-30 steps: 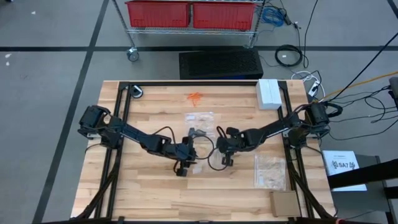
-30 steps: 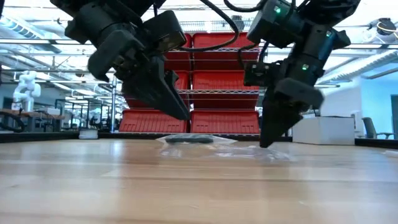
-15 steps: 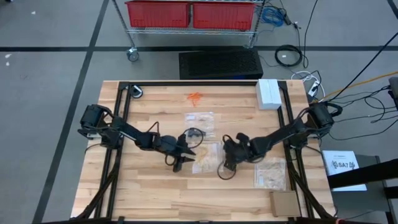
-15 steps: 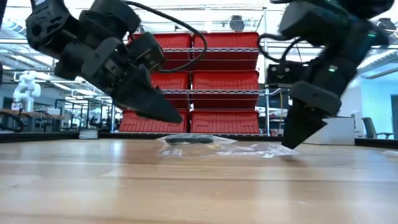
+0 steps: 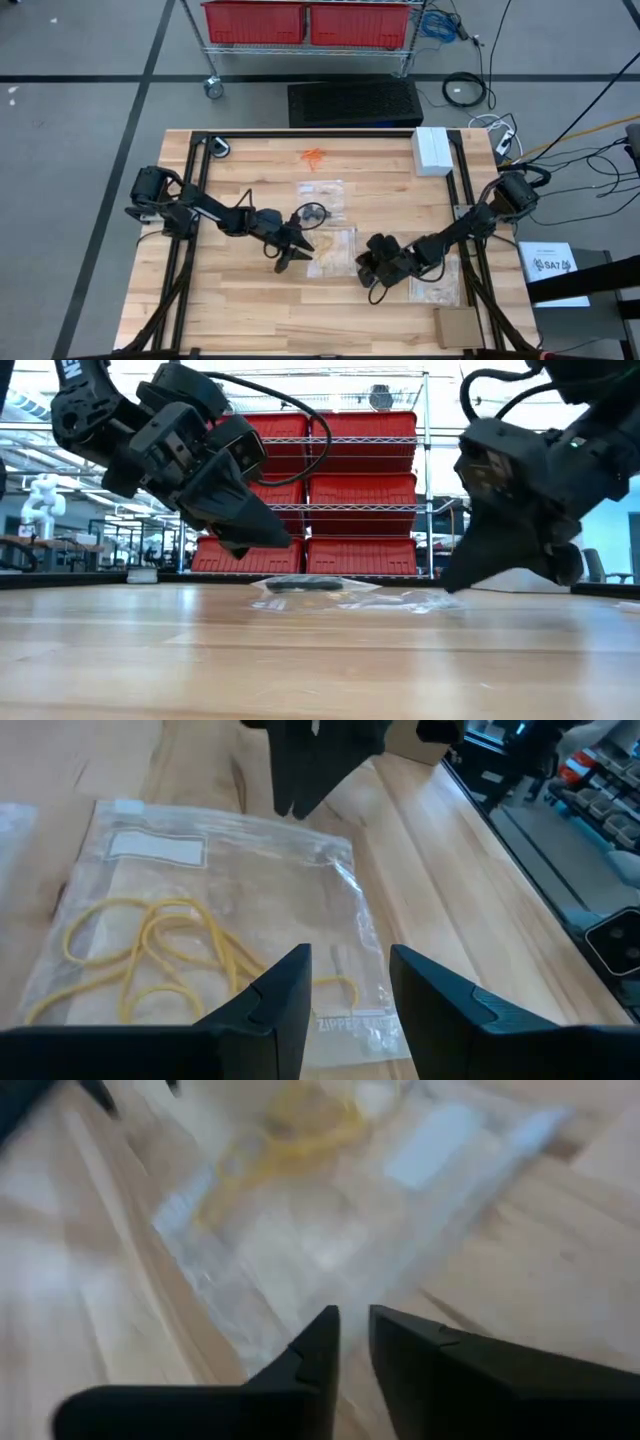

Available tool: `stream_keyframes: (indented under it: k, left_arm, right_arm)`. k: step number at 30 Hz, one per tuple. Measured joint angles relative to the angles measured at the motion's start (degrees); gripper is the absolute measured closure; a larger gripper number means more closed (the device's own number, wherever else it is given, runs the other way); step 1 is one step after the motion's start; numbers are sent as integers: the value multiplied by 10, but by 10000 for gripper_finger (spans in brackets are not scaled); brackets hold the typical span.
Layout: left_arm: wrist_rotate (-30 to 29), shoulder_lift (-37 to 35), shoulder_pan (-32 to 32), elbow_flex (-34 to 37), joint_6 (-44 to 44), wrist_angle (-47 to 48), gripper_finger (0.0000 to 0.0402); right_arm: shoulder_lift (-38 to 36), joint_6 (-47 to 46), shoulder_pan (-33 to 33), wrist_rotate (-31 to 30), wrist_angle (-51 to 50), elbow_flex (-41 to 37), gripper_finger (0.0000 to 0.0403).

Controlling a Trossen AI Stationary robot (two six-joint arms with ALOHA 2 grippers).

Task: Sort rubber bands
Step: Close the zip bag

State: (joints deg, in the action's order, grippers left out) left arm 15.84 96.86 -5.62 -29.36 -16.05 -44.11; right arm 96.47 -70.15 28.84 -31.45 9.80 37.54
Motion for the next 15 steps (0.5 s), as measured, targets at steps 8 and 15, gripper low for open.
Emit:
stream_keyframes:
  k: [8,15]
  left_arm:
    - [0,0,1,0,5,1,259]
    - [-4,0,6,0,18,1,259]
  right_arm:
    - [0,-27,-35,-23,-2,0,260]
    - [8,-23,-72,8,-4,0,249]
